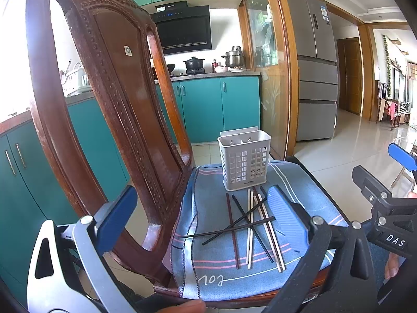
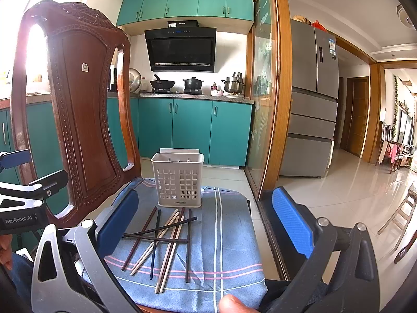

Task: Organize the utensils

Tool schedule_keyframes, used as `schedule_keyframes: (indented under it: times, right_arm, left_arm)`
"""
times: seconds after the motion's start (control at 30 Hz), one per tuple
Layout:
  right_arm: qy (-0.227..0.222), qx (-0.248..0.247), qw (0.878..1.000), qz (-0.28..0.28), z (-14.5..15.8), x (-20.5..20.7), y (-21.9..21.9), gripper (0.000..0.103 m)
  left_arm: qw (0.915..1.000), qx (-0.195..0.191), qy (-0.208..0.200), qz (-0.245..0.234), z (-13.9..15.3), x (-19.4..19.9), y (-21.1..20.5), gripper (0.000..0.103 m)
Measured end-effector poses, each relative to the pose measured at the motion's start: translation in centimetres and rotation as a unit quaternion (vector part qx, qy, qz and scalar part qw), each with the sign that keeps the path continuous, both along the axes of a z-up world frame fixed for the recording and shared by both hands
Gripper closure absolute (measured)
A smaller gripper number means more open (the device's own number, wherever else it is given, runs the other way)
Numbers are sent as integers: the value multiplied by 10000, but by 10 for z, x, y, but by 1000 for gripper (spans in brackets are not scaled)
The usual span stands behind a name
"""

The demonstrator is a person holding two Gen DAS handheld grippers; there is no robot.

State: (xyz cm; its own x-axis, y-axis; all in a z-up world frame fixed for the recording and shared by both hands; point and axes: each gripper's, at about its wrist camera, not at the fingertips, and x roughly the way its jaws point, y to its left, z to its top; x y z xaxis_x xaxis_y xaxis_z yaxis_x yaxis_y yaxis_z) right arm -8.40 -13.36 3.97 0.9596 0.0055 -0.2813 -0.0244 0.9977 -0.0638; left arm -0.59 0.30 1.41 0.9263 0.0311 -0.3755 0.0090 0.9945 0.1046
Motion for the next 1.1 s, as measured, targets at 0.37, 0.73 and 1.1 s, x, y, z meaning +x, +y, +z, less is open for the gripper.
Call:
schedule_keyframes:
  times: [0.37,0.73,1.1]
  right_arm:
    - [0,-3,10000,-2,0,0,0,3]
    - [-11,4,10000,-12,-1,-1,0,3]
    - [-29,29,10000,-7,1,-2,-3,3]
  left_arm:
    - [10000,6,-7,11,0,-1,0,3]
    - [10000,1,-23,3,0,-1,0,3]
    - [10000,10,-28,5,2,-4,-3,3]
